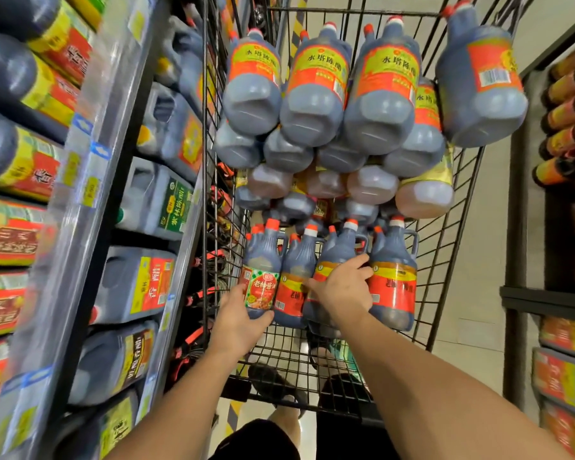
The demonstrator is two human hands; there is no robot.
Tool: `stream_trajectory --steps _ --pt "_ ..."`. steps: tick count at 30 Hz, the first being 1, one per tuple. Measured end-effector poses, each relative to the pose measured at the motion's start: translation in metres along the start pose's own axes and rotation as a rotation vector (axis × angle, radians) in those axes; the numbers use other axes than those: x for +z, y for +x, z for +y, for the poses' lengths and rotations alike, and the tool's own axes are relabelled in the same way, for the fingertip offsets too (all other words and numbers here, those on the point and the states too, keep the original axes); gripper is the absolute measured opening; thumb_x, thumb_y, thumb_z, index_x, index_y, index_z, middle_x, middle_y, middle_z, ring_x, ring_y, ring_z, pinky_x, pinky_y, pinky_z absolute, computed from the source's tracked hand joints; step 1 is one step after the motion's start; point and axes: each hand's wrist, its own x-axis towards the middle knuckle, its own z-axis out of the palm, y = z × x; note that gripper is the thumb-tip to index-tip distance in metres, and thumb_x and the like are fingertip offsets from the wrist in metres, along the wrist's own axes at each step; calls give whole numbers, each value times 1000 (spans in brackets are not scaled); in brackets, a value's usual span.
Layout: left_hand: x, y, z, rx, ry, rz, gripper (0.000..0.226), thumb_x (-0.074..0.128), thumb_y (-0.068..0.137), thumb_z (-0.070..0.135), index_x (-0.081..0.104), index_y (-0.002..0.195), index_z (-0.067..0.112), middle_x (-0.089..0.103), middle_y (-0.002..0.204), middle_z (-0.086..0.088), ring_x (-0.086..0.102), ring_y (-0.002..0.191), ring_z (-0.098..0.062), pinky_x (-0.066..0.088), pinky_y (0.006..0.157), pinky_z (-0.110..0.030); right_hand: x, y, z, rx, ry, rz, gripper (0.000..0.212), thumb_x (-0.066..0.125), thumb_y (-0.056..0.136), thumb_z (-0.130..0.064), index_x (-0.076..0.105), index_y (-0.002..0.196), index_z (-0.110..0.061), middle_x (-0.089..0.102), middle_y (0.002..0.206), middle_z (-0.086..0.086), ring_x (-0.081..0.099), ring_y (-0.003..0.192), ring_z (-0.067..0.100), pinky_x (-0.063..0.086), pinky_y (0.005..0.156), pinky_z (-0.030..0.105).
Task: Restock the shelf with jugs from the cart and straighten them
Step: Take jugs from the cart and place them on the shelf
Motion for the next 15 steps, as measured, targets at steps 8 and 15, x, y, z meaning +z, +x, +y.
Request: stream_trajectory --steps 8,15 --pt "0 -3 -7 -1 -28 11 73 80 79 24 42 142 18 45 132 -5 55 112 -18 45 104 -38 10 8 3 99 216 -29 113 81 63 -58 15 141 -10 43 131 19 57 110 42 51 86 48" --pt "-1 -6 -4 30 -7 13 74 78 81 28 39 144 16 46 133 -5 54 115 -20 46 102 -40 -1 -3 12 1 212 -58 94 78 65 -55 24 129 -12 47 127 15 57 108 39 49 82 46"
